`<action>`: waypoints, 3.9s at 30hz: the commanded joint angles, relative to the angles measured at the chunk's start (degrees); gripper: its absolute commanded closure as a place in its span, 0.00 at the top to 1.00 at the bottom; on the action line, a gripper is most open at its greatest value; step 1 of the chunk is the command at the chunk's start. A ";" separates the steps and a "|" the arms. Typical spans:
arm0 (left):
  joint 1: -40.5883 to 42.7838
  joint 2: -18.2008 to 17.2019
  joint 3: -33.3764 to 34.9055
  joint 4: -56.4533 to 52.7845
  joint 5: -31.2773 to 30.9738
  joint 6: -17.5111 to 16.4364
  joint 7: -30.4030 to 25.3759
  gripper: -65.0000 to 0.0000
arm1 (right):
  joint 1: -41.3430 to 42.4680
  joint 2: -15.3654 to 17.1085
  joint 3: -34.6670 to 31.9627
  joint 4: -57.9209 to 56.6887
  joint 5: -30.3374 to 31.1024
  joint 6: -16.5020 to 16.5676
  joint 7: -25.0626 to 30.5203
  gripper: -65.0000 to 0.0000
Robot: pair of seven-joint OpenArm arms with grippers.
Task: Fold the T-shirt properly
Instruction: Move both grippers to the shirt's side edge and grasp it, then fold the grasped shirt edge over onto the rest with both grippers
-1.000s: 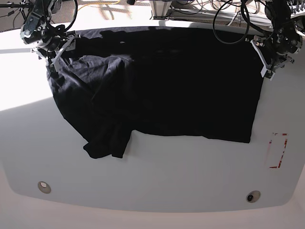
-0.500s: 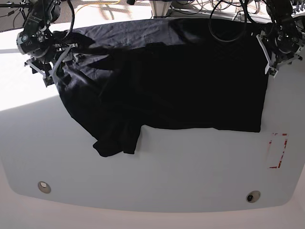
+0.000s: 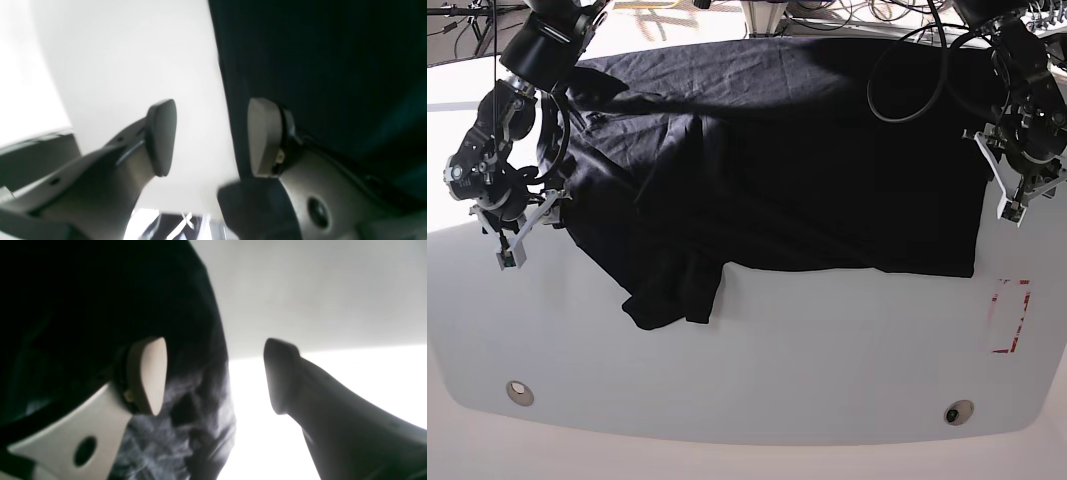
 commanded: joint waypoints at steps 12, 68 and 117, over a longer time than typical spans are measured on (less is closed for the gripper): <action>-8.75 -0.80 -0.20 0.85 0.14 -0.03 -0.31 0.47 | 13.16 7.43 -6.00 -30.85 1.21 0.58 14.48 0.66; -33.45 -4.23 0.15 -57.00 -0.21 10.03 -14.55 0.86 | 12.89 -3.38 -6.52 -30.41 0.68 0.58 16.24 0.04; -26.59 0.43 6.83 -28.07 -0.48 4.84 -8.40 0.00 | 10.96 -2.42 -6.52 -6.59 0.77 0.58 0.77 0.03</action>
